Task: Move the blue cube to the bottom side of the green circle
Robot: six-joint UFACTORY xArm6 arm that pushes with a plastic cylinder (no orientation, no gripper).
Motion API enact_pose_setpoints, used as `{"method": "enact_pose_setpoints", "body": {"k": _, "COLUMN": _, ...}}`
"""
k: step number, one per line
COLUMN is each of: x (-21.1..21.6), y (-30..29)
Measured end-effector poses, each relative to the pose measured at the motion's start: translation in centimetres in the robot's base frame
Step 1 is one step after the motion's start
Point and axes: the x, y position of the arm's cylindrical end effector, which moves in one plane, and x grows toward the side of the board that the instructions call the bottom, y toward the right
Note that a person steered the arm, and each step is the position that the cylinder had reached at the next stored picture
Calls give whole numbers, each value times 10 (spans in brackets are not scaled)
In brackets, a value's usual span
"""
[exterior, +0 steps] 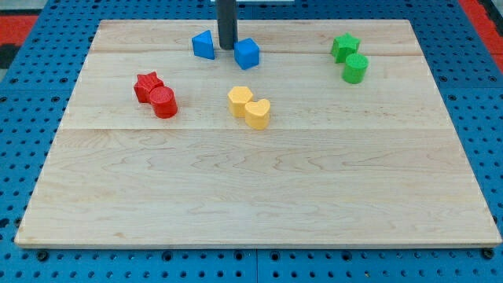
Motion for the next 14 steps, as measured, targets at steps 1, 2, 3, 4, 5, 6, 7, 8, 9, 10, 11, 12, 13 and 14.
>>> {"method": "enact_pose_setpoints", "body": {"k": 1, "x": 13, "y": 32}}
{"method": "enact_pose_setpoints", "body": {"k": 2, "x": 5, "y": 57}}
{"method": "enact_pose_setpoints", "body": {"k": 3, "x": -5, "y": 81}}
{"method": "enact_pose_setpoints", "body": {"k": 4, "x": 40, "y": 122}}
{"method": "enact_pose_setpoints", "body": {"k": 5, "x": 80, "y": 142}}
{"method": "enact_pose_setpoints", "body": {"k": 6, "x": 81, "y": 102}}
{"method": "enact_pose_setpoints", "body": {"k": 7, "x": 112, "y": 70}}
{"method": "enact_pose_setpoints", "body": {"k": 8, "x": 144, "y": 108}}
{"method": "enact_pose_setpoints", "body": {"k": 9, "x": 128, "y": 166}}
{"method": "enact_pose_setpoints", "body": {"k": 10, "x": 105, "y": 182}}
{"method": "enact_pose_setpoints", "body": {"k": 11, "x": 127, "y": 177}}
{"method": "enact_pose_setpoints", "body": {"k": 12, "x": 167, "y": 201}}
{"method": "enact_pose_setpoints", "body": {"k": 13, "x": 176, "y": 144}}
{"method": "enact_pose_setpoints", "body": {"k": 14, "x": 186, "y": 68}}
